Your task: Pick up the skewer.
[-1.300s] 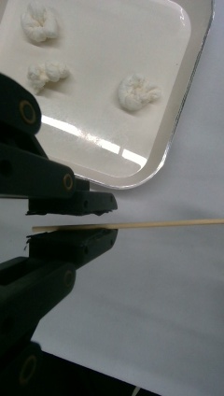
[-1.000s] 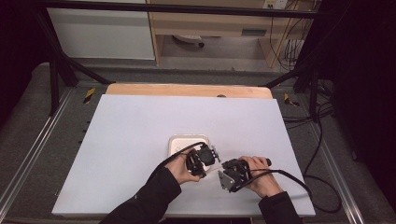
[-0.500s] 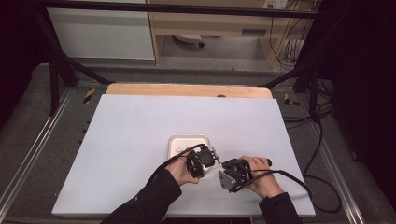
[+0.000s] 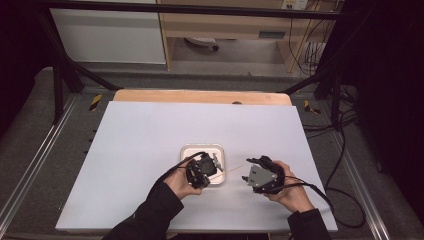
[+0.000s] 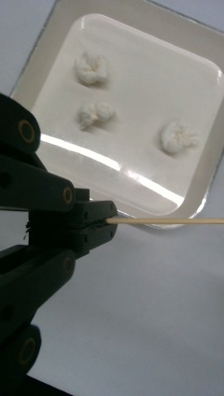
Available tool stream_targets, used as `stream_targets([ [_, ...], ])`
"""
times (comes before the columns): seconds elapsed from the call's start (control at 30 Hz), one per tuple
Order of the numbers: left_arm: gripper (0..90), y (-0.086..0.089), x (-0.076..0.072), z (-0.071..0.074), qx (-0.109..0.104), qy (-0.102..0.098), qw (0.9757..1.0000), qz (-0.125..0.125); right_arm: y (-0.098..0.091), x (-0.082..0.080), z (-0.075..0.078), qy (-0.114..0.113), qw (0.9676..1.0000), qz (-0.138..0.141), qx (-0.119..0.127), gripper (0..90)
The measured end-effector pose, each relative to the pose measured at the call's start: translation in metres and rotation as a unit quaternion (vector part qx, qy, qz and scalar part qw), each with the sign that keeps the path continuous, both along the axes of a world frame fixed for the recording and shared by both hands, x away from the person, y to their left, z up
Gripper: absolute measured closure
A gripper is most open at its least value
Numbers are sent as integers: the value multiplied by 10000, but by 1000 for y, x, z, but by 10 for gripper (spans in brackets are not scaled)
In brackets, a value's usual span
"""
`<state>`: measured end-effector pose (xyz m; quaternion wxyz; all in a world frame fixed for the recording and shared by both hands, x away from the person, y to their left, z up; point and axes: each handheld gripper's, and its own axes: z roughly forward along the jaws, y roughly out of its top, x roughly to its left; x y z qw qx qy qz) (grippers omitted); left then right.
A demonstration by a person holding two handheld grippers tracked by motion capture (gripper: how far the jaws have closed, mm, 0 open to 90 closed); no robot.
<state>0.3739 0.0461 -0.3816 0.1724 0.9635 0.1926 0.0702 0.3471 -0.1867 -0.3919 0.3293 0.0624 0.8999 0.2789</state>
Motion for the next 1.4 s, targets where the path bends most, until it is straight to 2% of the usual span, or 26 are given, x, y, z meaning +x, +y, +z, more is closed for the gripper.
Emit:
stream_targets([
  [0.03, 889, 4, 0, 0, -51, -24, 10000, 21, -3, 1, -1, 150, 9996, -171, 167, 332],
  [0.07, 889, 9, -1, 0, -62, -61, 9999, 89, -9, 4, -6, 418, 9969, -510, 427, 298],
  [0.1, 889, 13, -2, 0, -125, -76, 9998, 114, -9, 4, -6, 418, 9969, -510, 427, 298],
  [0.17, 888, 22, -3, -1, -316, -86, 9993, 192, -15, 7, -12, 660, 9925, -810, 640, 261],
  [0.2, 888, 27, -4, -2, -388, -110, 9989, 240, -20, 10, -18, 946, 9858, -1075, 872, 206],
  [0.23, 888, 31, -5, -2, -461, -121, 9985, 283, -20, 10, -18, 946, 9858, -1075, 872, 206],
  [0.3, 888, 40, -7, -4, -607, -163, 9972, 393, -24, 11, -23, 1190, 9787, -1298, 1054, 173],
  [0.4, 888, 54, -12, -5, -854, -284, 9943, 566, -29, 13, -28, 1493, 9682, -1484, 1354, 124],
  [0.53, 888, 74, -18, -6, -1245, -431, 9876, 850, -32, 13, -31, 1823, 9544, -1643, 1697, 57],
  [0.6, 888, 86, -22, -7, -1430, -496, 9834, 1003, -33, 14, -32, 1926, 9490, -1713, 1814, 37],
  [0.7, 888, 102, -26, -10, -1652, -637, 9762, 1252, -32, 14, -32, 1986, 9442, -1774, 1936, 24],
  [0.8, 888, 116, -30, -14, -1878, -730, 9688, 1444, -29, 14, -31, 2074, 9375, -1814, 2123, 17],
  [0.87, 888, 125, -33, -17, -2003, -785, 9642, 1554, -28, 15, -30, 2178, 9317, -1828, 2260, 10],
  [0.93, 888, 132, -35, -21, -2120, -855, 9598, 1629, -25, 16, -28, 2202, 9290, -1856, 2327, 9],
  [1.0, 888, 138, -37, -25, -2212, -896, 9560, 1704, -21, 16, -26, 2201, 9296, -1864, 2295, 8],
  [1.1, 888, 147, -40, -28, -2281, -977, 9523, 1777, -14, 17, -24, 2241, 9284, -1877, 2293, 8],
  [1.13, 887, 149, -40, -28, -2337, -971, 9503, 1815, -11, 17, -23, 2267, 9260, -1911, 2338, 8],
  [1.17, 887, 151, -41, -29, -2395, -947, 9487, 1835, -9, 18, -23, 2256, 9260, -1897, 2357, 8],
  [1.2, 887, 153, -41, -29, -2433, -933, 9475, 1851, -7, 18, -22, 2267, 9254, -1895, 2374, 8],
  [1.27, 887, 155, -42, -31, -2454, -934, 9470, 1851, -2, 20, -21, 2268, 9257, -1883, 2372, 8],
  [1.33, 887, 157, -44, -32, -2486, -971, 9456, 1858, 3, 22, -21, 2276, 9237, -1890, 2434, 8],
  [1.4, 888, 159, -45, -32, -2497, -996, 9452, 1855, 8, 24, -20, 2269, 9232, -1898, 2455, 8],
])
